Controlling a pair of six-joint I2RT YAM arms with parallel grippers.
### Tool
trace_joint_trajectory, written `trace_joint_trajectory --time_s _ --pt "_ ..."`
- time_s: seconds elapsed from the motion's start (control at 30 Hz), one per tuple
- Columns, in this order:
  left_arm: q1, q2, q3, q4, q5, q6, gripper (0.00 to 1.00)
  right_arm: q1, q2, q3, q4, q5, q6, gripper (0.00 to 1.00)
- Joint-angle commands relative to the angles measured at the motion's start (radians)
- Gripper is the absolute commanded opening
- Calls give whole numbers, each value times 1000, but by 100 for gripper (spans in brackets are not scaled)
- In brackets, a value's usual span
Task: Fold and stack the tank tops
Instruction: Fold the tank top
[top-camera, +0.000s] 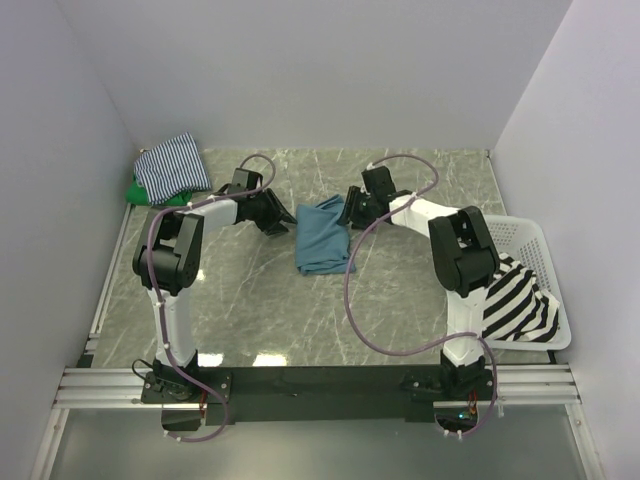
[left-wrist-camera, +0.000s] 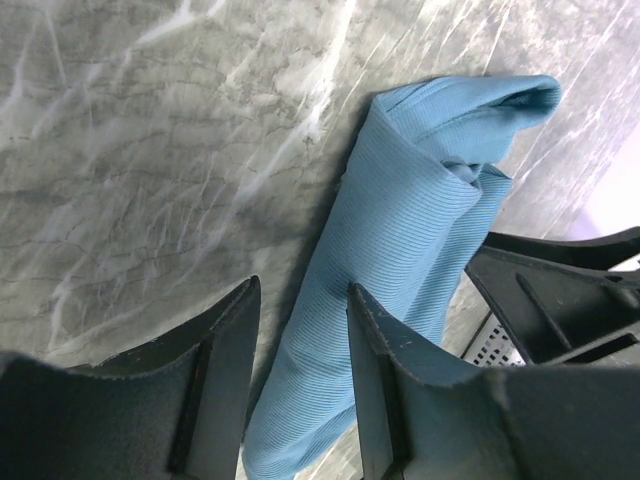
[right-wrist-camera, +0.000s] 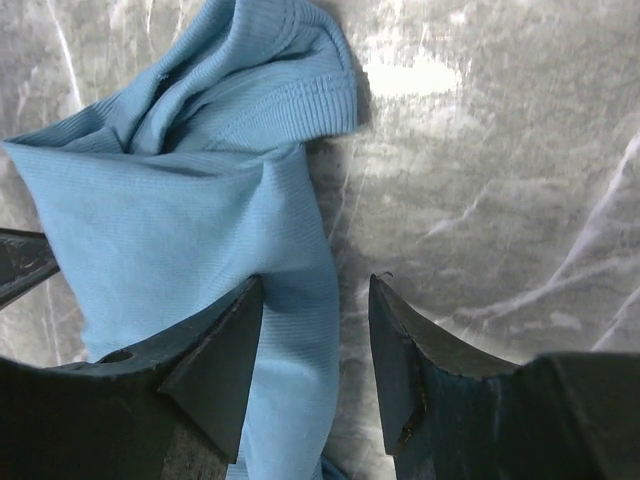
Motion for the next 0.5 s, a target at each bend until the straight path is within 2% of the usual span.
trace_joint_trajectory --time_s 0.0,0.27,0.47 --pt "-5 6 26 17 12 27 45 8 -98 -31 78 -3 15 54" --pt "-5 3 19 17 10 30 45 7 -134 -58 98 -7 20 54" --pt "-5 3 19 14 12 32 45 11 -47 27 24 9 8 54"
